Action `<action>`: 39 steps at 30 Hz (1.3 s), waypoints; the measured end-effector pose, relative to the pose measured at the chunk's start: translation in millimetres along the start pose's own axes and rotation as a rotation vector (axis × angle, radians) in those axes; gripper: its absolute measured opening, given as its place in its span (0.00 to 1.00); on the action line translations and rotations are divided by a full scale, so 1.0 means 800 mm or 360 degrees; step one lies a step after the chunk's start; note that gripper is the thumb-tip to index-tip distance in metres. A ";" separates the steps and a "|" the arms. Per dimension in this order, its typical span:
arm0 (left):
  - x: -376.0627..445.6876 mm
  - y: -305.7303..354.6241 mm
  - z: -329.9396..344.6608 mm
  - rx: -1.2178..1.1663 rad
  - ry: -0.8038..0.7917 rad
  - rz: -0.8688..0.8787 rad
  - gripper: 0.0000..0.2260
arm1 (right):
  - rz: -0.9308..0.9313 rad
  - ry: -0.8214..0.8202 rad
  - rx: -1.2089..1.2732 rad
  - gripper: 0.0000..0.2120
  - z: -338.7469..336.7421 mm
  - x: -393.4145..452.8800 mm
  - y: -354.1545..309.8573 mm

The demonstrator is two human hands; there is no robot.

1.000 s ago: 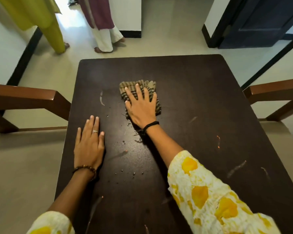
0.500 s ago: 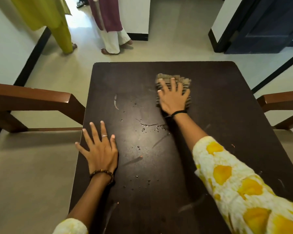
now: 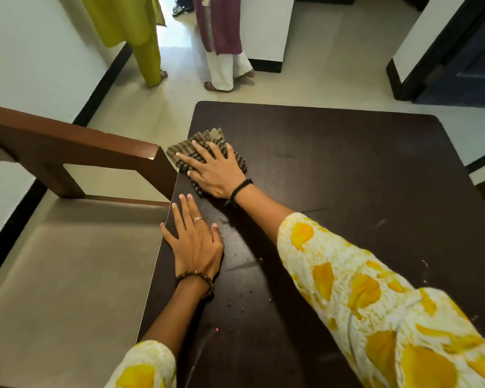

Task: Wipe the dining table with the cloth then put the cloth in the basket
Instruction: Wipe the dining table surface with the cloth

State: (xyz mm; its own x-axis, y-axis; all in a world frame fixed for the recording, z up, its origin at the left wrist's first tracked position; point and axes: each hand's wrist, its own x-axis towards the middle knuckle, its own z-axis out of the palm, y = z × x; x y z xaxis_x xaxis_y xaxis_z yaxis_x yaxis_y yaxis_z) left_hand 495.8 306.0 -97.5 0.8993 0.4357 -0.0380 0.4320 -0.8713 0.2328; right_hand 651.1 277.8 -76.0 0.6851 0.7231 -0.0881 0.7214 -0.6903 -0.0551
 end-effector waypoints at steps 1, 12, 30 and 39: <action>0.000 0.000 0.000 -0.0015 -0.0003 -0.0006 0.31 | -0.0059 0.0005 -0.0017 0.23 0.001 -0.013 -0.001; -0.049 -0.040 -0.028 -0.0532 -0.0047 0.0125 0.28 | 0.0712 0.0035 0.0117 0.23 0.001 -0.193 0.117; -0.076 -0.054 -0.012 -0.0247 0.0105 0.0247 0.32 | 0.0130 0.0021 0.0041 0.23 0.007 -0.051 -0.070; -0.076 -0.052 -0.013 -0.0379 0.0049 0.0231 0.38 | -0.0172 -0.0025 -0.0066 0.26 0.011 -0.178 0.062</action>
State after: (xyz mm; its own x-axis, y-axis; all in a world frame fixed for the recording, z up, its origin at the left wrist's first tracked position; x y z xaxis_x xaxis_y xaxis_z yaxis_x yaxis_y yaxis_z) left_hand 422.5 318.2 -94.9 0.9465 0.3199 0.0414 0.2671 -0.8491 0.4558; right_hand 588.5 140.5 -75.0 0.6018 0.7925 -0.0996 0.7947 -0.6065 -0.0242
